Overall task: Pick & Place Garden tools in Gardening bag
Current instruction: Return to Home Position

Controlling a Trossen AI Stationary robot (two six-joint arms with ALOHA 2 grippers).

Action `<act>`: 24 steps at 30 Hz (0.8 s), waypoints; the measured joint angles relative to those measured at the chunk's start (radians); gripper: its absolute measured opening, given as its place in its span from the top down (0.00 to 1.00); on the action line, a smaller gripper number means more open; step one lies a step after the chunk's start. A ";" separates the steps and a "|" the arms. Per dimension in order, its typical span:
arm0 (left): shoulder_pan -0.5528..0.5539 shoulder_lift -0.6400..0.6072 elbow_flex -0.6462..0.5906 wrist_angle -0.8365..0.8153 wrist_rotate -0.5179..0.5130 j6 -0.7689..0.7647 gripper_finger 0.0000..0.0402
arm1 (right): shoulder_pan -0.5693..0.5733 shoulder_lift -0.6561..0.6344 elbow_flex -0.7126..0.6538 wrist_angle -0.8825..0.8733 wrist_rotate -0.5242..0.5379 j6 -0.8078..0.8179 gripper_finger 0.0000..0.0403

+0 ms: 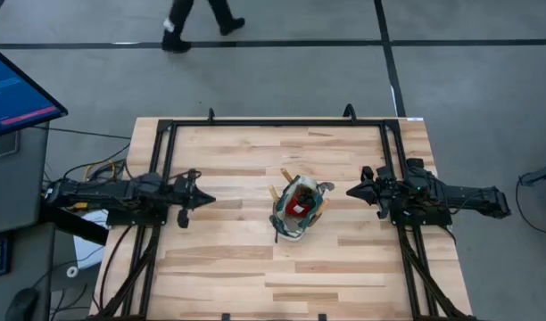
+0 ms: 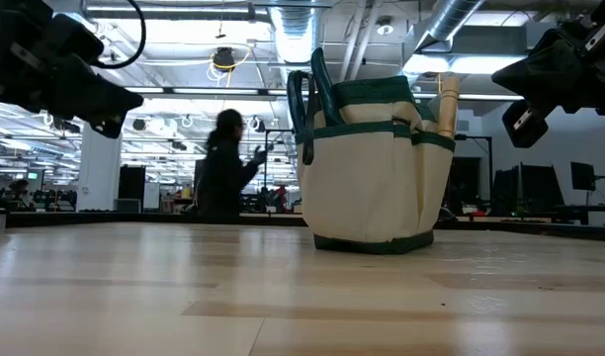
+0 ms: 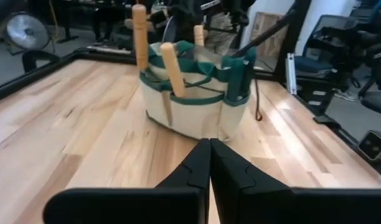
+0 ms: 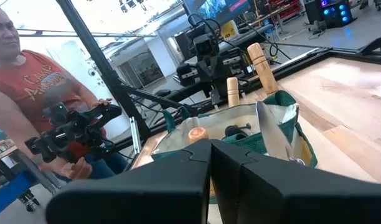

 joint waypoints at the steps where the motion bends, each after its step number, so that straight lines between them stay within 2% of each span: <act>1: 0.002 0.000 0.000 0.000 -0.003 -0.003 0.98 | 0.000 0.001 0.000 0.000 0.000 0.000 1.00; 24: -0.003 0.004 0.000 0.004 -0.004 -0.009 0.98 | 0.000 0.001 0.000 0.000 0.000 0.000 1.00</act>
